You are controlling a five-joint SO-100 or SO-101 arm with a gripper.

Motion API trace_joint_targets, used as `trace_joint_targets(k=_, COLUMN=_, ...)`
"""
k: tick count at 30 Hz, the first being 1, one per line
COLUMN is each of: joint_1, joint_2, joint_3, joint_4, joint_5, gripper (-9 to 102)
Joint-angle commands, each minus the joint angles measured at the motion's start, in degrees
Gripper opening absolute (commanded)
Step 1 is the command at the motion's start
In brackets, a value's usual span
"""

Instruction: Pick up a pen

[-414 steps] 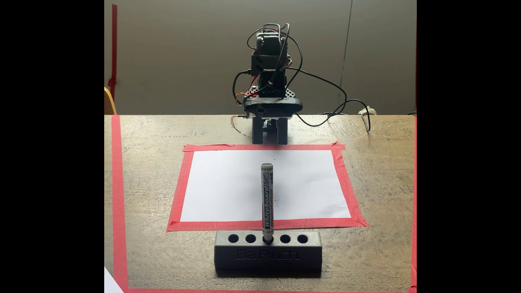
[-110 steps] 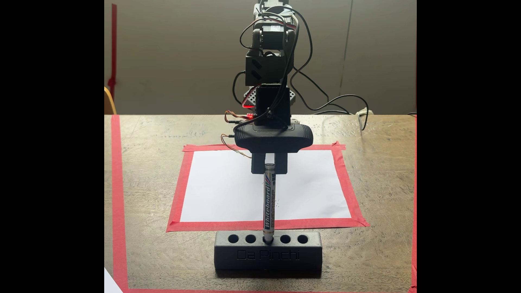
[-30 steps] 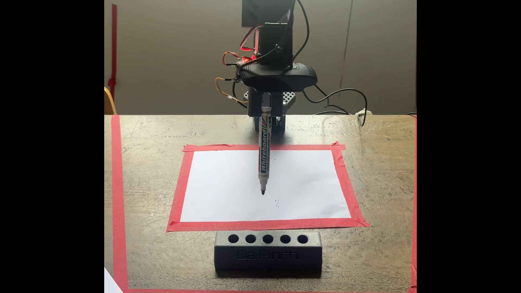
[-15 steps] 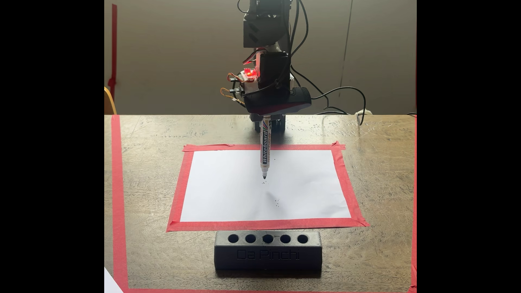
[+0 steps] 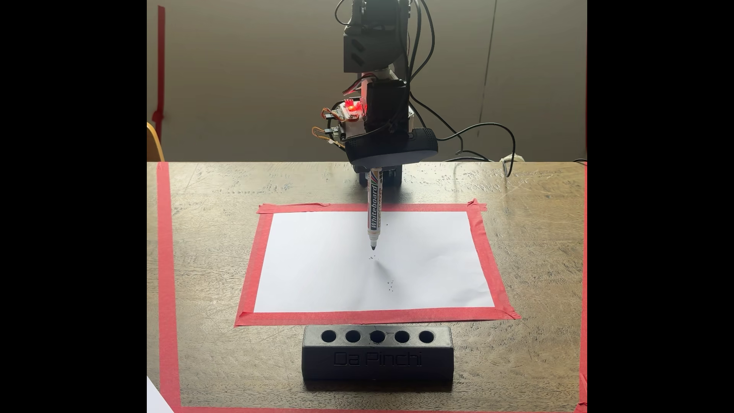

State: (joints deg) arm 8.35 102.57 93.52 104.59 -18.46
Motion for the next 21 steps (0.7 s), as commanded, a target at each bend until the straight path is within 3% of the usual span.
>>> trace_joint_targets(k=1, joint_1=0.1, joint_2=5.4, joint_3=0.3, joint_4=0.3, joint_5=-0.4, gripper=-1)
trace_joint_targets(k=21, joint_1=0.1, joint_2=6.1, joint_3=0.4, joint_4=0.1, joint_5=-0.4, gripper=-1)
